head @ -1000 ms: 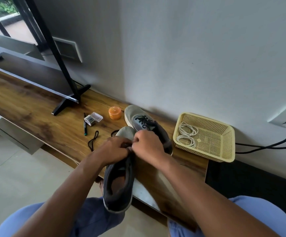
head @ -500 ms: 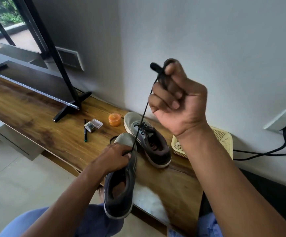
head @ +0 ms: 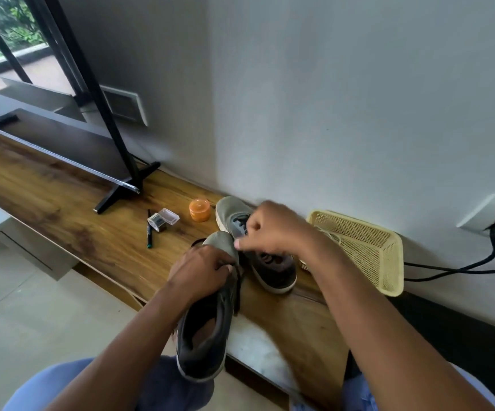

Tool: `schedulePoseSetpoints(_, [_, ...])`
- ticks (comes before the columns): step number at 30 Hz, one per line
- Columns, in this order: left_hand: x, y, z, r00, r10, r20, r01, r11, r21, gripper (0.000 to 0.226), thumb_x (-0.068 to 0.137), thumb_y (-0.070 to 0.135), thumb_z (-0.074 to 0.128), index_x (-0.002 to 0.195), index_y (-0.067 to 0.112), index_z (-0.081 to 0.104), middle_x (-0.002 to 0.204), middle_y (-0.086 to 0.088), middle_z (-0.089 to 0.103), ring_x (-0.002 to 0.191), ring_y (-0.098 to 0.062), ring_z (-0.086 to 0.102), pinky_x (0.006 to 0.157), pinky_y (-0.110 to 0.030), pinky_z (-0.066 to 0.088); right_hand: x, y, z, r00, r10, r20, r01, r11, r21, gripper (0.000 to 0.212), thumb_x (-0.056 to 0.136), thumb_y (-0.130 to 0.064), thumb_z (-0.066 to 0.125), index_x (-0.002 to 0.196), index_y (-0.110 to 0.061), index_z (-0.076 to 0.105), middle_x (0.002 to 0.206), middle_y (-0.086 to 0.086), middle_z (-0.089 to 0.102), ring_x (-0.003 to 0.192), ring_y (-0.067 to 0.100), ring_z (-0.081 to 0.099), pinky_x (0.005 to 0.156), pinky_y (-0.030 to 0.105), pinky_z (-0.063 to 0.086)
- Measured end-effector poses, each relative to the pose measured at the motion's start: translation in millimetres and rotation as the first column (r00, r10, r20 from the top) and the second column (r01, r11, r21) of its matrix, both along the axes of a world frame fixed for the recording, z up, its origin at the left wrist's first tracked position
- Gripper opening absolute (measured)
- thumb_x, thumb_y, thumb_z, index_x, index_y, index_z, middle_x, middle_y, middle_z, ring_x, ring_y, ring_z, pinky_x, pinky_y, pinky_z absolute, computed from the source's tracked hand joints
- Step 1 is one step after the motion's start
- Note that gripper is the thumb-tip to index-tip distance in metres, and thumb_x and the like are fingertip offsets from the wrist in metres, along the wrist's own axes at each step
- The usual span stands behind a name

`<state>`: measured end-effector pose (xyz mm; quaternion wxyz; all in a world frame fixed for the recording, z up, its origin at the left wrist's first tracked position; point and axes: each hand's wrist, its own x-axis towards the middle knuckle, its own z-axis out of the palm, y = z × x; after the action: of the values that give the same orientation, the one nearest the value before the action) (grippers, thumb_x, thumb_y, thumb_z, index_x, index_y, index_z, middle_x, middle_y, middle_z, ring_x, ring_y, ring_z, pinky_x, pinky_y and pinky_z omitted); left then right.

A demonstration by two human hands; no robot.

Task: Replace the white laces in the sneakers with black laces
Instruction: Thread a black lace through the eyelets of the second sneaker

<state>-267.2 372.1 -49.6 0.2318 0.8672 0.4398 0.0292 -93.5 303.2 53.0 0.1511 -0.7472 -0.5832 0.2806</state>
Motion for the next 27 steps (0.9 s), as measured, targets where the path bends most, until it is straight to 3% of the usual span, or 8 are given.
schedulePoseSetpoints(3, [1, 3, 3, 0.999, -0.03, -0.024, 0.029, 0.998, -0.051, 0.032, 0.098, 0.027, 0.06, 0.124, 0.04, 0.074, 0.122, 0.012, 0.071, 0.113, -0.01, 0.064, 0.09, -0.025, 0.049, -17, 0, -26, 0.962, 0.071, 0.264, -0.048, 0.995, -0.092, 0.011, 0.078, -0.023, 0.073, 0.078, -0.018, 0.063, 0.077, -0.001, 0.066, 0.079, 0.025, 0.067, 0.064, 0.029, 0.049])
schedulePoseSetpoints(7, [-1, 10, -1, 0.999, 0.026, -0.039, -0.03, 0.995, -0.094, 0.04, 0.095, 0.018, 0.054, 0.127, 0.033, 0.072, 0.13, 0.005, 0.07, 0.12, -0.016, 0.064, 0.098, -0.032, 0.052, -42, -2, -57, 0.938, 0.098, 0.333, -0.066, 0.992, -0.106, 0.024, 0.095, -0.016, 0.059, 0.12, -0.013, 0.062, 0.118, 0.011, 0.065, 0.108, 0.036, 0.066, 0.073, 0.037, 0.048])
schedulePoseSetpoints(11, [-6, 16, 0, 0.998, 0.056, 0.019, -0.052, 0.988, -0.146, 0.034, 0.099, 0.017, 0.059, 0.13, 0.028, 0.068, 0.124, 0.006, 0.068, 0.113, -0.011, 0.062, 0.088, -0.023, 0.044, -56, -7, -80, 0.923, 0.062, 0.379, -0.045, 0.997, -0.056, 0.025, 0.1, -0.013, 0.055, 0.123, -0.012, 0.064, 0.118, 0.013, 0.068, 0.108, 0.037, 0.068, 0.072, 0.041, 0.05])
schedulePoseSetpoints(14, [-14, 23, 4, 0.986, 0.153, 0.068, -0.138, 0.973, -0.185, 0.037, 0.093, 0.011, 0.06, 0.122, 0.034, 0.068, 0.117, 0.006, 0.067, 0.11, -0.012, 0.063, 0.086, -0.025, 0.047, -57, -8, -85, 0.922, 0.023, 0.386, -0.02, 1.0, -0.012, 0.03, 0.097, -0.013, 0.058, 0.127, -0.013, 0.06, 0.116, 0.013, 0.069, 0.105, 0.038, 0.069, 0.068, 0.042, 0.05])
schedulePoseSetpoints(18, [-33, 36, 9, 0.966, 0.153, -0.207, -0.191, 0.965, -0.179, 0.027, 0.092, 0.023, 0.065, 0.116, 0.032, 0.058, 0.11, 0.003, 0.063, 0.09, -0.01, 0.057, 0.066, -0.025, 0.04, -56, -9, -78, 0.912, 0.029, 0.41, -0.048, 0.998, 0.036, 0.024, 0.095, -0.014, 0.062, 0.119, -0.015, 0.063, 0.11, 0.011, 0.069, 0.101, 0.036, 0.069, 0.064, 0.038, 0.044])
schedulePoseSetpoints(22, [-39, 39, 9, 0.939, 0.087, -0.333, -0.167, 0.961, -0.221, 0.029, 0.089, 0.026, 0.073, 0.114, 0.029, 0.058, 0.115, 0.002, 0.061, 0.105, -0.018, 0.055, 0.076, -0.031, 0.041, -65, -7, -69, 0.902, -0.01, 0.431, -0.098, 0.969, 0.228, 0.013, 0.096, -0.015, 0.061, 0.108, -0.018, 0.065, 0.103, 0.006, 0.067, 0.092, 0.03, 0.068, 0.061, 0.035, 0.041])
schedulePoseSetpoints(24, [-38, 36, 8, 0.927, 0.068, -0.369, -0.146, 0.971, -0.188, 0.033, 0.088, 0.03, 0.074, 0.115, 0.028, 0.056, 0.115, 0.0, 0.061, 0.107, -0.02, 0.056, 0.078, -0.032, 0.043, -71, -4, -72, 0.934, 0.039, 0.356, -0.159, 0.936, 0.314, 0.007, 0.096, -0.018, 0.062, 0.101, -0.016, 0.064, 0.103, 0.006, 0.063, 0.091, 0.029, 0.066, 0.063, 0.035, 0.042])
schedulePoseSetpoints(27, [-39, 36, 7, 0.922, 0.072, -0.381, -0.133, 0.982, -0.137, 0.027, 0.091, 0.033, 0.067, 0.115, 0.026, 0.056, 0.115, -0.003, 0.065, 0.105, -0.022, 0.06, 0.088, -0.038, 0.053, -80, -1, -87, 0.963, 0.184, 0.195, -0.236, 0.927, 0.291, 0.019, 0.095, -0.025, 0.065, 0.105, -0.01, 0.064, 0.106, 0.01, 0.062, 0.097, 0.032, 0.063, 0.073, 0.038, 0.049])
